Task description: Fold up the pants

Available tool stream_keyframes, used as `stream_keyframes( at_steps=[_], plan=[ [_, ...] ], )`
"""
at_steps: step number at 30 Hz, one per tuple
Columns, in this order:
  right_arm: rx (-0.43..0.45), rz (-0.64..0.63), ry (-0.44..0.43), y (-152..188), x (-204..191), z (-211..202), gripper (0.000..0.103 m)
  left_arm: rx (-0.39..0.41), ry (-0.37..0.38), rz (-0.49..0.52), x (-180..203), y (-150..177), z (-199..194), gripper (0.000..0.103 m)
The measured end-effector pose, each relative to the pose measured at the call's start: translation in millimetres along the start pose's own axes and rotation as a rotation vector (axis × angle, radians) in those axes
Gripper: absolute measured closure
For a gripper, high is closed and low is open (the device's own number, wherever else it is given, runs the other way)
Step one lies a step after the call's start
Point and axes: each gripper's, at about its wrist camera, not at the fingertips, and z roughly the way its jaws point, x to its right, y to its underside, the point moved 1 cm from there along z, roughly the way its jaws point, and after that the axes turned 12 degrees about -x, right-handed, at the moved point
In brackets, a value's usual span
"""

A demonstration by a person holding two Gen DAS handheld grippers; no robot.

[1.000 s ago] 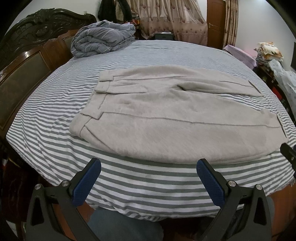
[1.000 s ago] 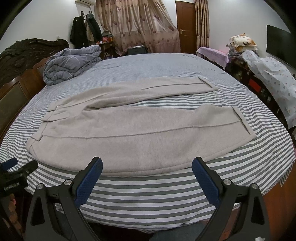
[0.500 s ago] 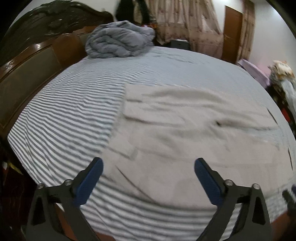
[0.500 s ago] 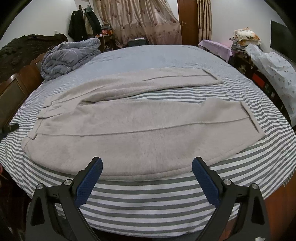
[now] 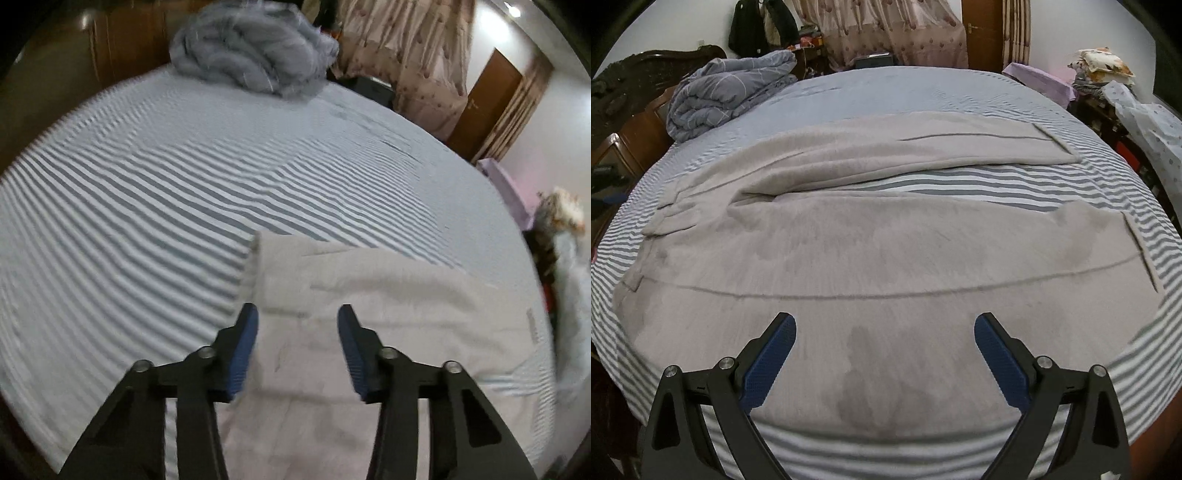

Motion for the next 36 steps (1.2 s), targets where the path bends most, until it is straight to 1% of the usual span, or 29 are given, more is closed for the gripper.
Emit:
stream_keyframes(
  at_steps=[1, 3, 5, 9, 14, 15, 17, 19, 21, 24, 28, 29, 31, 32, 33, 34, 35, 36],
  plan=[
    [-0.003, -0.002, 0.003, -3, -2, 4, 0.007, -0.012, 0.024, -0.016, -4, -8, 7, 0.068],
    [-0.018, -0.01, 0.01, -10, -6, 15, 0.007, -0.046, 0.073, -0.047, -12, -25, 28, 0.07],
    [-0.033, -0.011, 0.018, -15, -9, 24, 0.007, -0.064, 0.08, -0.082, -18, -36, 42, 0.071],
    [-0.058, -0.015, 0.017, -28, -16, 41, 0.007, -0.066, 0.105, -0.138, -32, -55, 60, 0.071],
    [-0.045, -0.038, 0.011, -54, -26, 51, 0.007, -0.075, 0.115, -0.169, -48, -63, 72, 0.071],
    [-0.038, -0.046, 0.01, -62, -30, 52, 0.007, -0.075, 0.129, -0.177, -51, -63, 73, 0.071],
    [-0.019, -0.072, 0.001, -80, -38, 52, 0.007, -0.104, 0.164, -0.181, -54, -63, 80, 0.071],
    [0.001, -0.103, 0.008, -96, -44, 50, 0.007, -0.127, 0.179, -0.195, -58, -63, 87, 0.071],
    [0.026, -0.146, 0.009, -117, -55, 47, 0.007, -0.141, 0.192, -0.187, -56, -63, 90, 0.071],
    [0.039, -0.227, -0.03, -153, -69, 50, 0.007, -0.131, 0.188, -0.163, -50, -70, 92, 0.071],
    [0.014, -0.361, -0.079, -212, -85, 67, 0.007, -0.131, 0.19, -0.178, -48, -78, 100, 0.071],
    [-0.011, -0.412, -0.108, -235, -91, 78, 0.01, -0.127, 0.189, -0.177, -48, -75, 101, 0.071],
    [-0.046, -0.462, -0.115, -265, -98, 93, 0.013, -0.109, 0.197, -0.183, -51, -73, 102, 0.073],
    [-0.08, -0.48, -0.112, -286, -102, 107, 0.017, -0.099, 0.207, -0.189, -53, -75, 103, 0.074],
    [-0.093, -0.481, -0.105, -299, -104, 115, 0.022, -0.089, 0.219, -0.2, -55, -74, 104, 0.076],
    [-0.105, -0.477, -0.103, -313, -105, 125, 0.03, -0.078, 0.231, -0.21, -57, -77, 106, 0.077],
    [-0.124, -0.475, -0.108, -323, -105, 134, 0.034, -0.06, 0.248, -0.224, -61, -74, 106, 0.078],
    [-0.152, -0.474, -0.105, -335, -107, 146, 0.037, -0.044, 0.247, -0.23, -63, -72, 105, 0.085]
  ],
)
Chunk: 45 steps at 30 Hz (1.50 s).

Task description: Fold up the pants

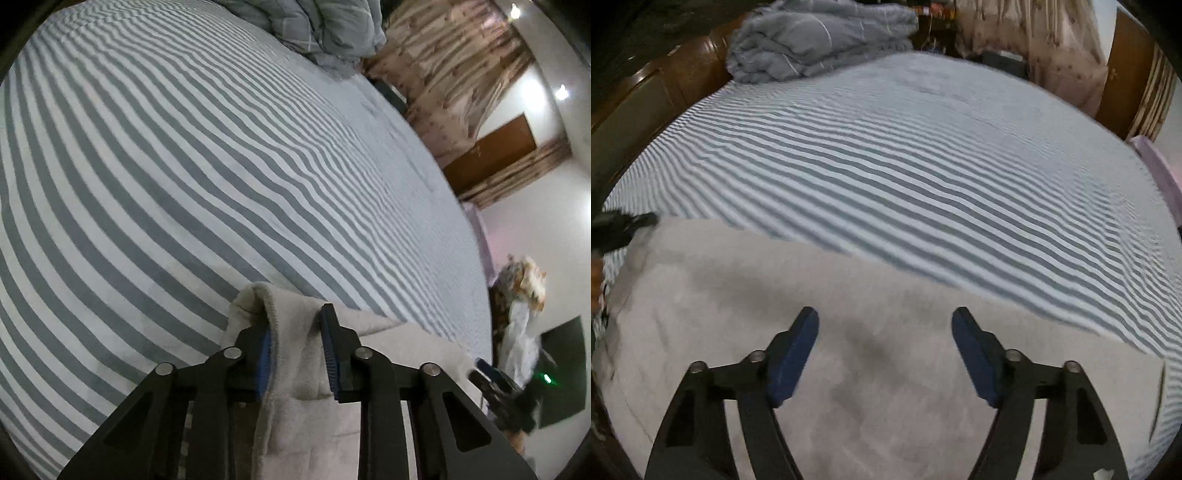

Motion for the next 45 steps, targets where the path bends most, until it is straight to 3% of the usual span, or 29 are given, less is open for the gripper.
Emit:
stream_keyframes(
  at_steps=[1, 4, 13, 15, 17, 20, 23, 24, 28, 33, 38, 43, 45],
  plan=[
    [-0.02, -0.008, 0.004, -10, 3, 8, 0.045, 0.019, -0.006, -0.001, -1, 1, -1, 0.091],
    [-0.091, -0.061, -0.015, -27, 10, 27, 0.057, 0.066, -0.011, 0.018, -2, 6, -5, 0.093],
    [-0.259, -0.265, -0.153, -59, 10, 51, 0.052, 0.084, -0.042, 0.082, 6, 7, 5, 0.093],
    [-0.246, -0.289, -0.163, -52, 6, 48, 0.056, 0.084, -0.042, 0.088, 5, 3, 5, 0.093],
    [-0.232, -0.3, -0.184, -45, 3, 43, 0.075, 0.089, -0.045, 0.094, 5, 4, 4, 0.093],
    [-0.164, -0.337, -0.098, -29, -9, 30, 0.093, 0.101, -0.055, 0.099, 7, 7, 2, 0.093],
    [-0.046, -0.378, 0.093, -22, -26, 12, 0.095, 0.113, -0.054, 0.09, 11, 9, 0, 0.094],
    [-0.022, -0.364, 0.121, -23, -28, 9, 0.095, 0.115, -0.063, 0.09, 13, 9, 0, 0.094],
    [-0.033, -0.359, 0.239, -18, -48, 17, 0.096, 0.119, -0.094, 0.074, 13, 8, 6, 0.095],
    [-0.007, -0.324, 0.31, -12, -69, 7, 0.096, 0.137, -0.099, 0.076, 15, 8, 3, 0.095],
    [0.087, -0.279, 0.345, 14, -67, -47, 0.097, 0.185, -0.03, 0.069, 19, 16, -21, 0.096],
    [0.172, -0.218, 0.31, 71, -69, -110, 0.098, 0.227, 0.017, 0.134, 35, 47, -61, 0.096],
    [0.211, -0.172, 0.309, 89, -64, -130, 0.103, 0.226, 0.012, 0.16, 39, 64, -76, 0.096]
  ],
)
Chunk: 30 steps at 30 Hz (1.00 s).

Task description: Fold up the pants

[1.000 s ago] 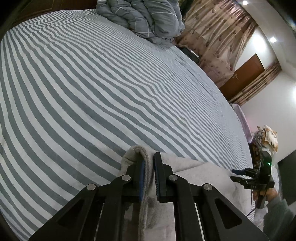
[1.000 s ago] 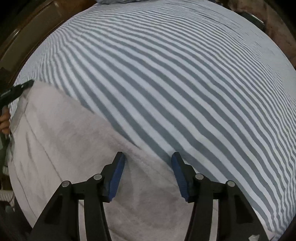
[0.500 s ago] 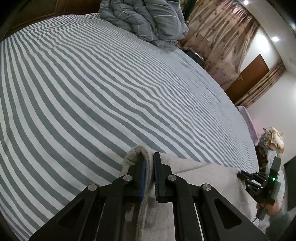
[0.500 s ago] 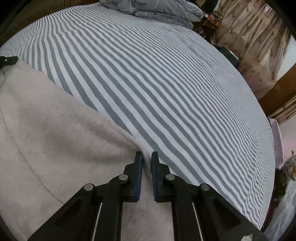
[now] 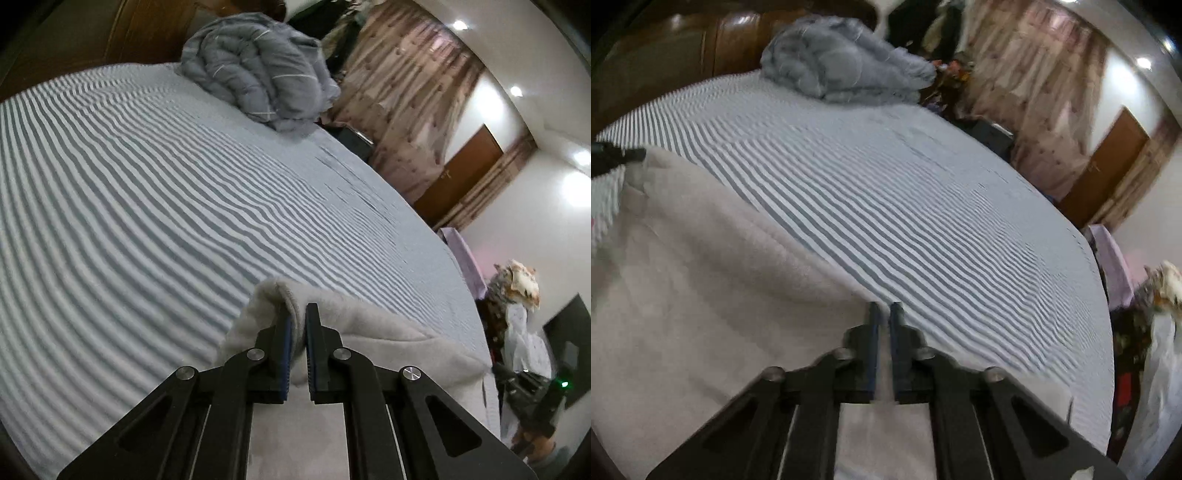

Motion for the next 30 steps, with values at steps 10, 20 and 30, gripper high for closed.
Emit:
stream_keyframes(
  at_steps=[10, 20, 30],
  plan=[
    [-0.134, 0.108, -0.162, 61, 6, -14, 0.099, -0.074, -0.008, 0.118, 23, 76, -29, 0.096],
    [-0.149, -0.307, -0.043, -22, -24, 78, 0.05, -0.075, -0.018, 0.117, 25, 90, -27, 0.096],
    [-0.159, -0.416, -0.004, -44, -31, 150, 0.065, -0.049, 0.002, 0.084, 22, 71, -28, 0.096]
  ],
)
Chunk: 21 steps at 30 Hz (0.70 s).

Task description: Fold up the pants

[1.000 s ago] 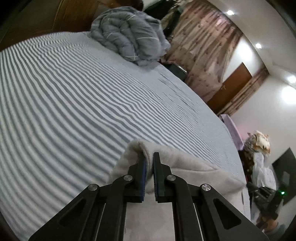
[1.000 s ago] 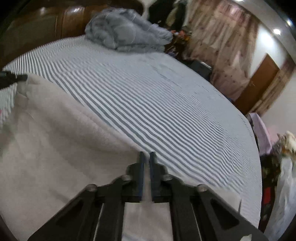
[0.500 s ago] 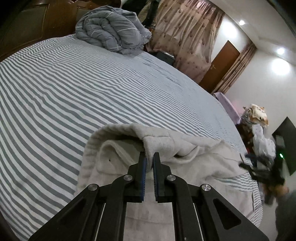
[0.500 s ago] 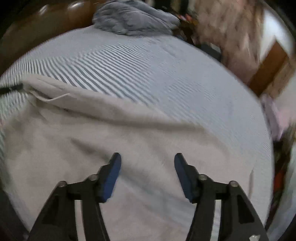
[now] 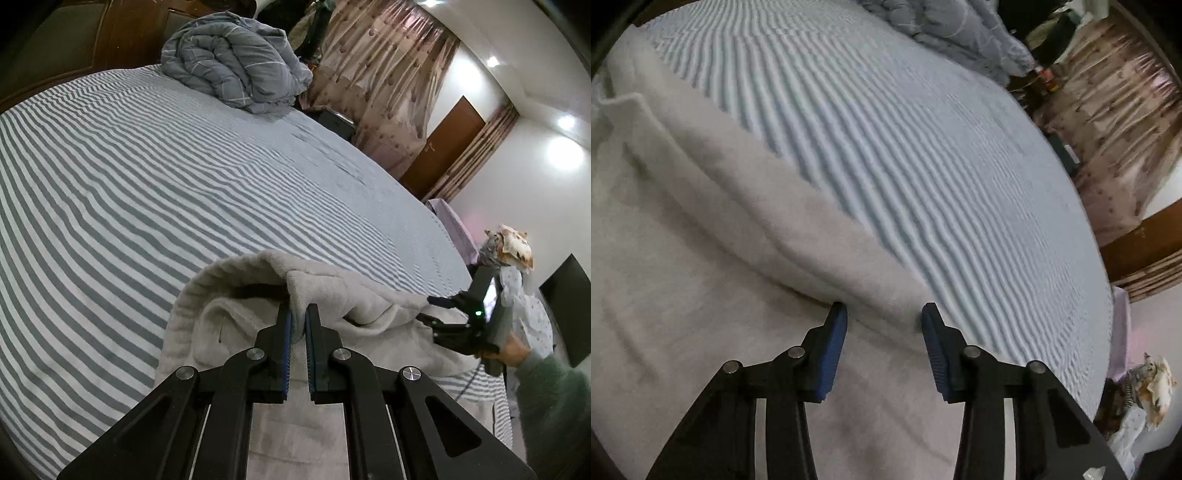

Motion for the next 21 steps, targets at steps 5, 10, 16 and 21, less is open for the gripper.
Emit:
stream_keyframes(
  at_steps=[5, 10, 16, 21],
  plan=[
    [0.007, 0.015, -0.035, 1, 10, 8, 0.083, 0.0, 0.006, -0.024, -4, -3, 1, 0.096],
    [0.016, 0.069, -0.092, 13, 12, -1, 0.098, 0.004, -0.008, -0.033, -6, 0, 1, 0.096],
    [0.088, 0.189, -0.088, 31, 20, -51, 0.098, 0.015, -0.01, -0.052, -9, 0, -10, 0.096],
    [0.112, 0.226, -0.054, 59, -3, -105, 0.098, 0.024, 0.0, -0.042, -10, 6, -31, 0.096]
  ],
)
